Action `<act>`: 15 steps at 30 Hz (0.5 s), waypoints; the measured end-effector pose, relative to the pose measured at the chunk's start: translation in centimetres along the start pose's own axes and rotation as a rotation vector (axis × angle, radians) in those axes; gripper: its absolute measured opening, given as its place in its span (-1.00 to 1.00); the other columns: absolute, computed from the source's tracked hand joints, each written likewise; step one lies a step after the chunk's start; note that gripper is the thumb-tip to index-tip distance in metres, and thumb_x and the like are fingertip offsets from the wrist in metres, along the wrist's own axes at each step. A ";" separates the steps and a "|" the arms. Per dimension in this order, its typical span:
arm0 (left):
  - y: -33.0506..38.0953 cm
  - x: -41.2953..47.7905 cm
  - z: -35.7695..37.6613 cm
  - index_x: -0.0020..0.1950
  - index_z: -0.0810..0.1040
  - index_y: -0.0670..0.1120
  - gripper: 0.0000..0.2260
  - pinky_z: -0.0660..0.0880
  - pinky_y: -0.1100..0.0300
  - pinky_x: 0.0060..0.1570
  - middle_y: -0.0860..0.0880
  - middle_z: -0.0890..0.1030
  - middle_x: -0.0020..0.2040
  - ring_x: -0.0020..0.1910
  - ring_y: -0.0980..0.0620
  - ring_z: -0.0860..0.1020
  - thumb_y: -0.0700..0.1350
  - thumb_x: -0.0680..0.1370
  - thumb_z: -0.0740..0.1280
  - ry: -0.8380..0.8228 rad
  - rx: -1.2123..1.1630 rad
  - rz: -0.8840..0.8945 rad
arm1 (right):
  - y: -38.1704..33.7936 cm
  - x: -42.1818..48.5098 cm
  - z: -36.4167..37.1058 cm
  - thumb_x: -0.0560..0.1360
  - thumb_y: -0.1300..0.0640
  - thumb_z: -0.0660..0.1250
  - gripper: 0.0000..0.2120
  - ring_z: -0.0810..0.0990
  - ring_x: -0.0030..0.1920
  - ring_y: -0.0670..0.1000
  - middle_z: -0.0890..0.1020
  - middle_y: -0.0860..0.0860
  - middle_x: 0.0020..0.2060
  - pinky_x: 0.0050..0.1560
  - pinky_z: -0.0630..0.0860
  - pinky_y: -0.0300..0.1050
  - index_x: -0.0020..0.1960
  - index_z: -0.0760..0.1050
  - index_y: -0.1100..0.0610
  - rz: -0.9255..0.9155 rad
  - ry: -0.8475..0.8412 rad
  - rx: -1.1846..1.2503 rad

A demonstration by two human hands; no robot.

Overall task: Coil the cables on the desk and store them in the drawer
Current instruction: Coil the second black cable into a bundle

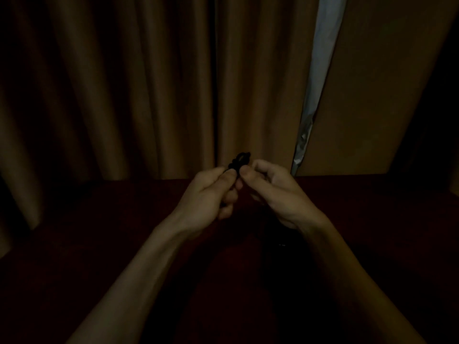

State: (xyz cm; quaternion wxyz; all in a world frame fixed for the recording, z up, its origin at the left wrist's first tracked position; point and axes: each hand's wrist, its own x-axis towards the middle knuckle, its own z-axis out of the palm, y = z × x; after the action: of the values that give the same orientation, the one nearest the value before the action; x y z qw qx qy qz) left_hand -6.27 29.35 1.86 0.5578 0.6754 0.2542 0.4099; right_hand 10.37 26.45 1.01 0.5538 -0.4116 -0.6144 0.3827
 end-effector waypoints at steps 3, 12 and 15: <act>0.3 -0.2 -0.4 -0.15 0.44 -0.14 -0.73 0.15 0.33 -0.58 0.07 0.28 -0.47 -0.61 0.19 0.20 -0.04 0.67 0.14 -0.177 -0.309 -0.116 | 0.0 -0.2 0.6 0.55 -0.12 0.30 -0.71 0.53 -0.21 -0.23 0.63 -0.21 -0.21 -0.23 0.36 -0.30 0.19 0.60 -0.04 -0.018 -0.069 0.042; -0.2 -0.1 -1.0 -0.01 0.56 -0.22 -0.58 0.48 0.12 -0.35 -0.15 0.59 -0.35 -0.41 -0.08 0.59 0.11 0.68 0.13 -0.138 0.081 -0.150 | -0.2 -0.2 0.8 0.61 0.11 0.37 -0.78 0.61 -0.20 -0.01 0.61 0.04 -0.24 -0.10 0.51 -0.13 -0.08 0.66 0.25 -0.169 0.071 -0.040; -0.9 0.2 -1.5 0.07 0.58 -0.06 -0.78 0.61 -0.02 -0.20 -0.06 0.70 -0.18 -0.24 0.02 0.69 0.04 0.69 0.23 0.046 0.417 0.079 | 0.2 0.1 0.8 0.58 0.05 0.42 -0.74 0.62 -0.23 -0.02 0.63 0.03 -0.22 -0.20 0.49 -0.15 -0.17 0.69 0.21 -0.166 0.184 -0.143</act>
State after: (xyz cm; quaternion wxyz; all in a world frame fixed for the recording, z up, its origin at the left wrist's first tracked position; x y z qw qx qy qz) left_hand -7.28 30.57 1.15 0.3836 0.7761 0.3195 0.3852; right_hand 9.55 26.65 0.75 0.6068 -0.4310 -0.6186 0.2516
